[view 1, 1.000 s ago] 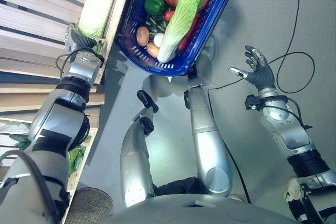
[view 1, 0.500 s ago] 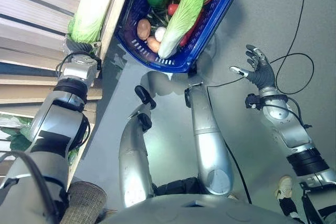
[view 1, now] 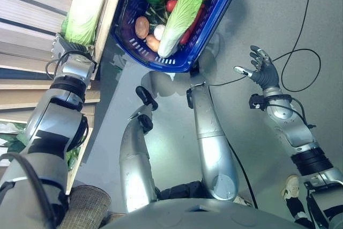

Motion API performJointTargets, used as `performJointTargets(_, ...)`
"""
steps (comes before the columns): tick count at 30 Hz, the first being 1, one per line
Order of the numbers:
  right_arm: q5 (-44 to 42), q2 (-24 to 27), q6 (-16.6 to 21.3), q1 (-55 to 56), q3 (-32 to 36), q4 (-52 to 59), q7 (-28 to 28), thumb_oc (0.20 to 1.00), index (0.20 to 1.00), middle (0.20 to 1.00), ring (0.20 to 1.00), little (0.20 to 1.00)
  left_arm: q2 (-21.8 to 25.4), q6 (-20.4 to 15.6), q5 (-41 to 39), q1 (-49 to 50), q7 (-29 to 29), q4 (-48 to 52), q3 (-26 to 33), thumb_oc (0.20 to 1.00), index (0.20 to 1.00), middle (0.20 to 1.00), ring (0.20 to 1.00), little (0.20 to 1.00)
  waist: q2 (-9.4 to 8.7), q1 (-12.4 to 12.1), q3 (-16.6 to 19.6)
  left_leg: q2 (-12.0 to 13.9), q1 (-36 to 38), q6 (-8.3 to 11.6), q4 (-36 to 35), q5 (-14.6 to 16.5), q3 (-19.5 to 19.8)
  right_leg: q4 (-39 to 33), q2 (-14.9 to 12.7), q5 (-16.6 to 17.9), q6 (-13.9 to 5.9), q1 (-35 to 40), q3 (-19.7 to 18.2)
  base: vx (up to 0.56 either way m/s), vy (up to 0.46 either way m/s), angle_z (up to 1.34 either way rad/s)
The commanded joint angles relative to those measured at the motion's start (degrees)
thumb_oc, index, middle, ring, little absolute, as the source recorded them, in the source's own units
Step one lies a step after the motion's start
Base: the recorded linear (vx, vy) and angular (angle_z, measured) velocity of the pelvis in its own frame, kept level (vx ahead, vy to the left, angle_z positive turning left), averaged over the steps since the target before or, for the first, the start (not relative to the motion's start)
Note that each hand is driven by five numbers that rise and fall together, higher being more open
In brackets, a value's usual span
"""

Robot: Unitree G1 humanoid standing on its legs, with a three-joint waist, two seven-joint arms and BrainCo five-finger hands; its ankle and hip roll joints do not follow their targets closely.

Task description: Pick up fruits and vegetables into the basket

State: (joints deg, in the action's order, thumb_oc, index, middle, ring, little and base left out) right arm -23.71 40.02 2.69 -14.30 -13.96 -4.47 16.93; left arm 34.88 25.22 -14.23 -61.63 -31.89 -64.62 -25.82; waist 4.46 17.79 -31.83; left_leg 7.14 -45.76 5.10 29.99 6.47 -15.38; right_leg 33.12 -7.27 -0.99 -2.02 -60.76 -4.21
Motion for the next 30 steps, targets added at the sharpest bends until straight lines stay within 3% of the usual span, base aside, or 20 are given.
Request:
performJointTargets(1,-1.70,-0.29,3.35,1.28,-0.65,0.29,-0.04,1.000,1.000,1.000,1.000,1.000,3.06,0.29,3.34,2.10,0.54,-4.28,-0.85,0.200,0.200,0.200,0.200,0.200,-2.74,0.69,2.04,-0.67,-5.44,-1.40,2.96,0.91,-0.60,3.05,0.84,-7.07,-0.69,-0.03,2.16,0.00,0.000,0.00)
performJointTargets(9,-1.83,-0.05,4.72,1.90,-0.03,-0.12,-0.82,1.000,1.000,1.000,1.000,1.000,3.30,0.07,3.81,0.31,1.07,-4.59,-1.90,0.200,0.200,0.200,0.200,0.200,-2.51,1.23,2.04,-0.66,-5.38,-1.13,2.87,0.83,-0.71,3.22,0.78,-7.11,-0.62,-0.44,1.81,0.00,0.000,0.00)
performJointTargets(17,-1.39,-0.58,6.06,2.13,-0.05,0.68,-0.67,1.000,1.000,1.000,1.000,1.000,2.65,-2.87,0.53,0.58,-1.61,-4.30,-0.72,0.200,0.200,0.200,0.200,0.200,-2.58,1.42,2.04,-0.55,-5.28,-1.08,3.02,1.00,-0.75,3.39,1.05,-7.35,-0.44,-0.43,1.60,0.00,0.000,0.00)
performJointTargets(24,-0.46,-1.91,6.47,3.99,0.76,3.38,-1.21,1.000,1.000,1.000,1.000,1.000,2.25,-9.95,-3.51,4.01,-5.42,0.69,3.84,0.200,0.200,0.200,0.200,0.200,-2.64,0.59,2.04,-0.90,-2.75,-1.16,1.99,0.84,-0.35,3.00,0.77,-7.81,-0.59,2.44,2.39,-0.01,-0.014,0.00)
performJointTargets(30,-0.29,-3.25,4.68,7.04,3.08,7.76,-4.58,1.000,1.000,1.000,1.000,1.000,1.62,-20.11,-6.78,11.49,-4.32,10.02,8.97,0.200,0.200,0.200,0.200,0.200,-1.89,-0.87,2.04,-1.69,2.48,-1.23,-0.47,0.20,-0.14,2.23,-0.33,-8.38,-0.94,7.66,3.96,0.00,0.000,0.00)
